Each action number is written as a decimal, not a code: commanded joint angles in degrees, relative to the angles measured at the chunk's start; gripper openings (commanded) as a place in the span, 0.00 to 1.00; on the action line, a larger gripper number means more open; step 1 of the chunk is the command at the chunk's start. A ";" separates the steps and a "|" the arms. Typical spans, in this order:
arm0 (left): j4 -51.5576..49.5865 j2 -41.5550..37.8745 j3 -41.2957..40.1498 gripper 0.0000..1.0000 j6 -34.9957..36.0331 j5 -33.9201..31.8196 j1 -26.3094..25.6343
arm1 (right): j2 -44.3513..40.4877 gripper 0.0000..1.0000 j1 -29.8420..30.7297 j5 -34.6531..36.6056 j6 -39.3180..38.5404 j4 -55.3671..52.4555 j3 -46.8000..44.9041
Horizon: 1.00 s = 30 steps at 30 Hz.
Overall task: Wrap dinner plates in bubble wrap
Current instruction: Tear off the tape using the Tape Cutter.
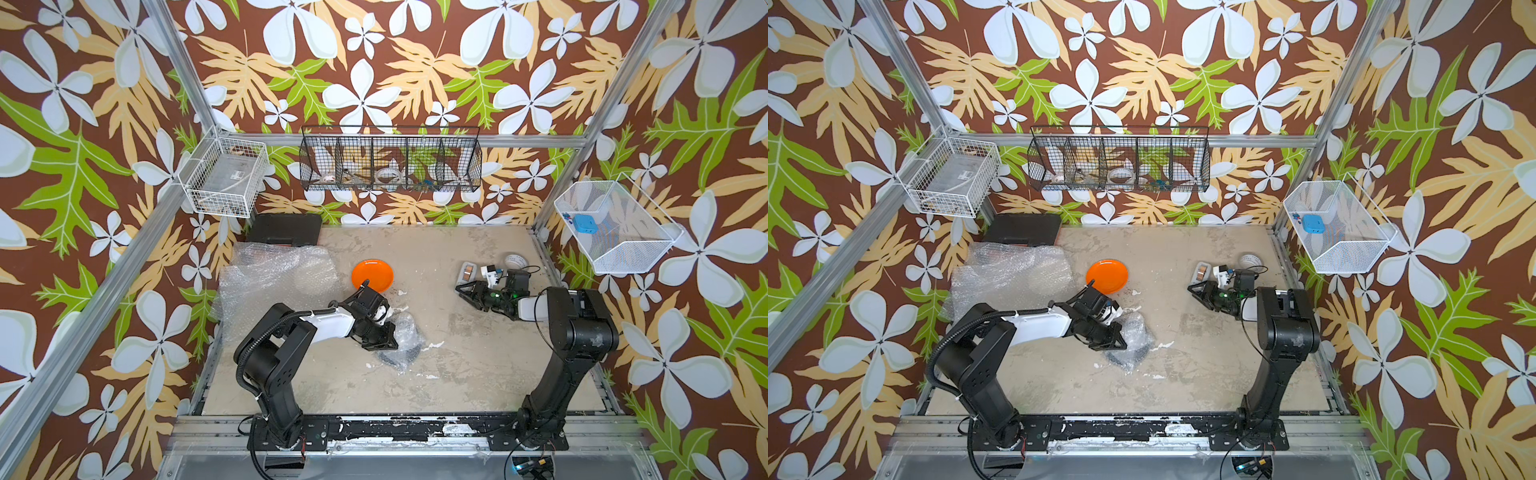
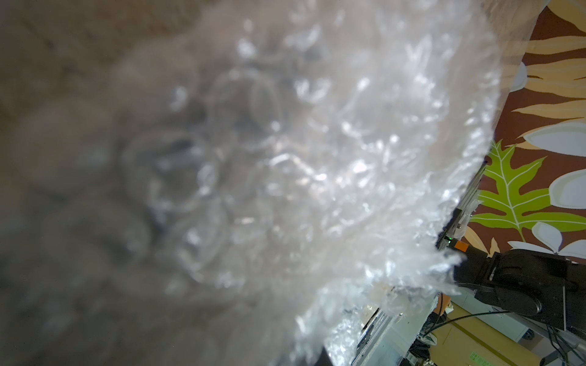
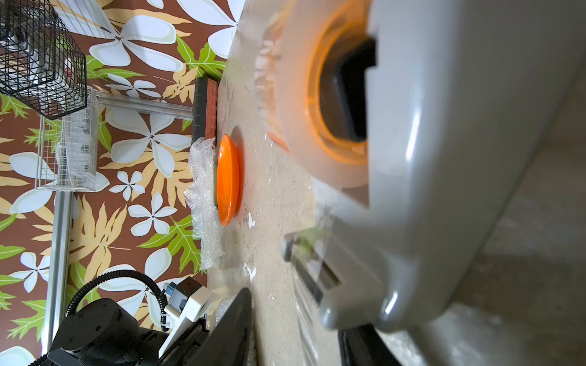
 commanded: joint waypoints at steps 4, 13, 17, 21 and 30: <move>-4.95 0.26 -0.47 0.00 0.12 -3.92 0.06 | 0.44 0.37 -0.04 0.28 0.38 2.64 0.83; -4.99 0.15 -0.47 0.00 0.16 -3.95 0.09 | 0.80 0.25 -0.04 0.88 -0.60 1.23 1.26; -4.89 0.17 -0.65 0.00 0.13 -3.99 0.13 | 0.84 0.17 -0.05 1.10 -1.16 0.17 1.28; -4.88 0.08 -0.65 0.00 0.04 -4.02 0.04 | 1.10 0.11 -0.04 1.03 -1.26 0.05 1.18; -4.89 -0.10 -1.00 0.00 -0.08 -4.22 0.09 | 0.97 0.00 -0.04 4.17 -4.05 -6.67 2.06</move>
